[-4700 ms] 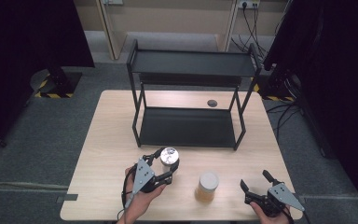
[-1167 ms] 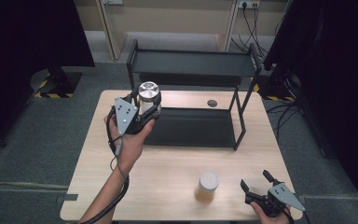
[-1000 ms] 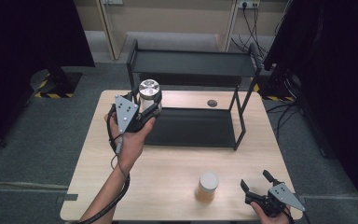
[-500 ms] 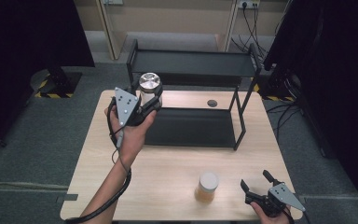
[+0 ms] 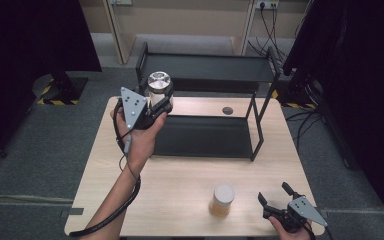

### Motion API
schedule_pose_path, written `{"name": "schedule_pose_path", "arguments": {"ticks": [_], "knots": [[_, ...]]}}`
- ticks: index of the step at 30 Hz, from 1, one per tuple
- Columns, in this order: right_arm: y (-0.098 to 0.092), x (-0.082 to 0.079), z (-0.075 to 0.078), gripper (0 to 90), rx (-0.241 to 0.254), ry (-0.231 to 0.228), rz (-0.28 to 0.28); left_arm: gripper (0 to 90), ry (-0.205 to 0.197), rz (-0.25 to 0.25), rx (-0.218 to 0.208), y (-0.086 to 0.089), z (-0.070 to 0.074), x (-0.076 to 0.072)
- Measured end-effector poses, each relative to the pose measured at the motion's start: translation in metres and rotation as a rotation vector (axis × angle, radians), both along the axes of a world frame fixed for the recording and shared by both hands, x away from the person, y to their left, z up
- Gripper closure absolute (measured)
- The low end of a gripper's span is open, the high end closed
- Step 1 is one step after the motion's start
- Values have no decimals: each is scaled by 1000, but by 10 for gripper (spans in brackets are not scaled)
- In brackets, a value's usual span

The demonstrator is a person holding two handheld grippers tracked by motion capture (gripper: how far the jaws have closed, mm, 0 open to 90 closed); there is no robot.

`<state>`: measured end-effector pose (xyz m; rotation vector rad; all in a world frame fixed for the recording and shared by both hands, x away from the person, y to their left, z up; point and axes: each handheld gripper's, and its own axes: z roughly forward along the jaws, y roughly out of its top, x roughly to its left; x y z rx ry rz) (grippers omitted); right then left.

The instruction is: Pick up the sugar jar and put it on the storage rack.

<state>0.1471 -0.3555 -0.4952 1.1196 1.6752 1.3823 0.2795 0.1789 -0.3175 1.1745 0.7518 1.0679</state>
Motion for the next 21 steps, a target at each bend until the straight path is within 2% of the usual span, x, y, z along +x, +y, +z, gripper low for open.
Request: {"name": "schedule_pose_path", "arguments": {"ticks": [21], "knots": [[0,0,0,44,0,1,1,346,-18,13,-17,1,20,7]]}}
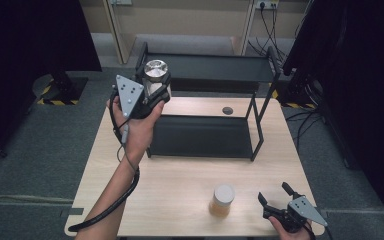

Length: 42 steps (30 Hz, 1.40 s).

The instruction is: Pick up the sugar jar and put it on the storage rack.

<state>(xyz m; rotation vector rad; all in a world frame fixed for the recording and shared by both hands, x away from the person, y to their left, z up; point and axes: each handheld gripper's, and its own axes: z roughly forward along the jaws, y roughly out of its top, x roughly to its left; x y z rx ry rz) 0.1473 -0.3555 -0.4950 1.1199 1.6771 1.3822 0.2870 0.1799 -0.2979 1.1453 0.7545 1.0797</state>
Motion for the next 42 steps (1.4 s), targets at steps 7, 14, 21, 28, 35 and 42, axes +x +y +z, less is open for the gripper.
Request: {"name": "schedule_pose_path", "arguments": {"ticks": [7,14,21,28,35,42], "knots": [[0,0,0,44,0,0,0,346,-2,2,-5,-1,6,4],[0,0,0,44,1,1,0,346,-7,6,-5,-2,11,7],[0,0,0,44,2,1,1,346,-12,16,1,-3,19,11],[0,0,0,44,2,1,1,346,-13,21,-3,-3,26,18],[-1,0,0,44,3,1,2,346,-8,38,-2,-3,34,28],[-1,0,0,44,1,-1,3,346,-2,39,3,-5,37,37]]}}
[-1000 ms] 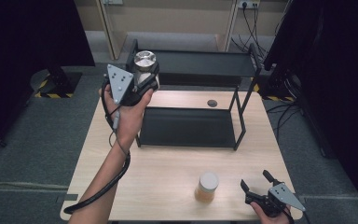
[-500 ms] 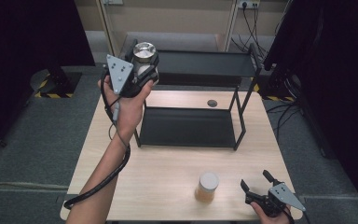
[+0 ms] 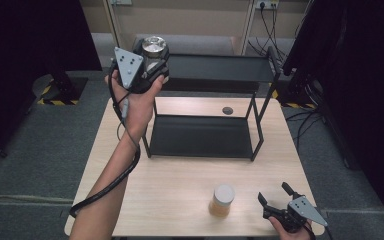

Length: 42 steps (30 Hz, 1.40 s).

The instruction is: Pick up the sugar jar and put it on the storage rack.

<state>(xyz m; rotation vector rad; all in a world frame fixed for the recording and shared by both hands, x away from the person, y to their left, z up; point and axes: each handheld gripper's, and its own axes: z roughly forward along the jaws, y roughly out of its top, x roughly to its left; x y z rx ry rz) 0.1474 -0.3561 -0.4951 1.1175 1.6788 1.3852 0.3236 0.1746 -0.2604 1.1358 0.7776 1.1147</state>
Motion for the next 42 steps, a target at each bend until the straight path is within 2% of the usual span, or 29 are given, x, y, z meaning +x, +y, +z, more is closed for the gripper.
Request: {"name": "schedule_pose_path", "arguments": {"ticks": [8,16,17,21,22,23,24,25,27,37,40,42], "knots": [[0,0,0,44,1,0,1,346,16,4,14,-6,3,17],[0,0,0,44,0,0,2,346,29,19,26,-8,-1,35],[-1,0,0,44,0,0,3,346,33,13,21,-7,-3,41],[-1,0,0,44,0,-1,3,346,46,21,22,-7,-4,48],[-1,0,0,44,0,-1,3,346,47,19,16,-6,-5,50],[-1,0,0,44,0,-1,4,346,67,15,-10,-8,-5,52],[-1,0,0,44,1,-1,4,346,67,15,-10,-8,-5,52],[-1,0,0,44,1,-1,4,346,48,19,18,-6,-5,55],[-1,0,0,44,1,-1,4,346,62,22,19,-8,-4,58],[-1,0,0,44,0,-2,5,345,78,11,16,-10,-3,65],[-1,0,0,44,-1,-2,6,345,79,25,27,-13,-3,66],[-1,0,0,44,0,-3,7,345,84,22,10,-12,-4,68]]}}
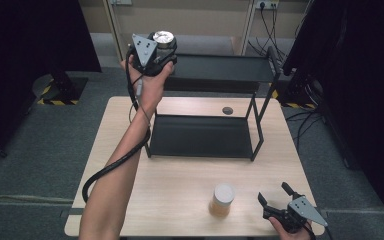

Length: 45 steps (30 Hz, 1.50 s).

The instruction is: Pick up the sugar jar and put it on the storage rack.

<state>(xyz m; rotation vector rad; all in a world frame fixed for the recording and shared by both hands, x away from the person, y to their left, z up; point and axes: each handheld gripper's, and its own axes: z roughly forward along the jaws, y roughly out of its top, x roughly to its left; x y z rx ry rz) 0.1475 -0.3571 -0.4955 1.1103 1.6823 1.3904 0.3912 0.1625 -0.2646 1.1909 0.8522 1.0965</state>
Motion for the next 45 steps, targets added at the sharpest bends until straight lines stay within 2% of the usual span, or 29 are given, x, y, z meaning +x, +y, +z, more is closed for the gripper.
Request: {"name": "schedule_pose_path", "arguments": {"ticks": [4,6,7,8,10,16,18,22,28,31,36,40,45], "knots": [[0,0,0,44,-1,0,1,343,-1,-2,6,0,0,0],[0,0,0,43,-3,1,1,331,1,-10,-11,2,-1,0],[0,0,0,43,-2,-1,1,259,1,-10,-11,2,-1,0],[0,0,0,43,-2,-1,1,259,6,-3,-19,1,0,0],[0,0,0,41,-3,0,1,178,7,-2,-26,1,1,-3],[0,0,0,41,-6,-1,2,168,-7,-12,-13,3,4,-13],[0,0,0,40,-5,0,3,158,-2,-15,-23,2,5,-17],[0,0,0,40,-6,0,3,157,-26,-18,-18,3,6,-23],[0,0,1,40,-7,1,4,155,-27,-28,-27,7,5,-36],[0,1,1,40,-5,2,5,153,-21,-32,-28,10,-1,-47],[0,1,1,41,-6,2,5,151,-21,-41,-32,13,-7,-55],[0,1,1,40,-8,2,6,151,-19,-62,-41,18,-17,-65],[0,1,1,41,-12,1,7,151,-22,-74,-28,22,-30,-74]]}}
